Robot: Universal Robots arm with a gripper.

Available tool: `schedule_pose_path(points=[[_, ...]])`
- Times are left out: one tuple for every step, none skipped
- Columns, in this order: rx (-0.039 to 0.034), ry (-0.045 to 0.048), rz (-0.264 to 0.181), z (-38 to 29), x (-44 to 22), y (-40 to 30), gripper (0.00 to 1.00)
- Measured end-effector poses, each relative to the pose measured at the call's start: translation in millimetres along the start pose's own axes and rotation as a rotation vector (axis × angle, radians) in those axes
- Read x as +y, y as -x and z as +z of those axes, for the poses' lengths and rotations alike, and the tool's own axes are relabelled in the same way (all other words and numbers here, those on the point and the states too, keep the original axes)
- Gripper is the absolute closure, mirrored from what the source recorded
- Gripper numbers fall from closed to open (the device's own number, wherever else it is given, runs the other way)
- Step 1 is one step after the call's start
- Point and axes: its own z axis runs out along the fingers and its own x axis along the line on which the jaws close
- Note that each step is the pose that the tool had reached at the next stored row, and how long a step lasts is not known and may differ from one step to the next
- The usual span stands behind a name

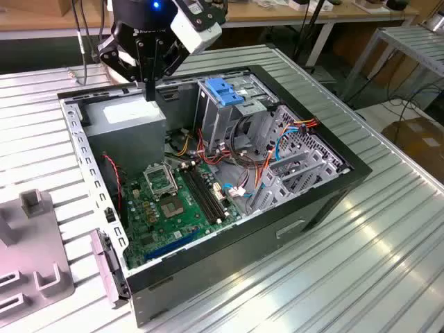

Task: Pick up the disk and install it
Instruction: 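Reach for the disk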

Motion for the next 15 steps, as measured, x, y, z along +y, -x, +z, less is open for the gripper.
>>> schedule_pose_path(points=[[0.0,0.0,0.0,0.0,0.0,0.0,0.9],[0.0,0.0,0.0,0.0,0.0,0.0,0.9],[0.0,0.0,0.0,0.0,0.0,0.0,0.9],[0.0,0.0,0.0,0.0,0.0,0.0,0.9],[-0.0001,0.0,0.0,0.0,0.0,-0.5,0.9],[0.0,0.0001,0.0,0.0,-0.1,-1.4,0.9],[-0.0001,0.0001,0.0,0.0,-0.2,-2.4,0.9],[0.0,0.0,0.0,-0.1,-0.2,-3.1,0.9],[0.0,0.0,0.0,-0.1,-0.3,-3.8,0.9],[0.0,-0.0001,0.0,-0.1,-0.3,-4.3,0.9],[0.0,-0.0001,0.0,-0.2,-0.4,-4.9,0.9],[0.0,0.0,0.0,-0.2,-0.4,-5.3,0.9],[0.0,0.0,0.0,-0.2,-0.4,-6.0,0.9],[0.0,0.0,0.0,-0.2,-0.5,-6.5,0.9],[0.0,0.0,0.0,-0.2,-0.5,-7.1,0.9]])
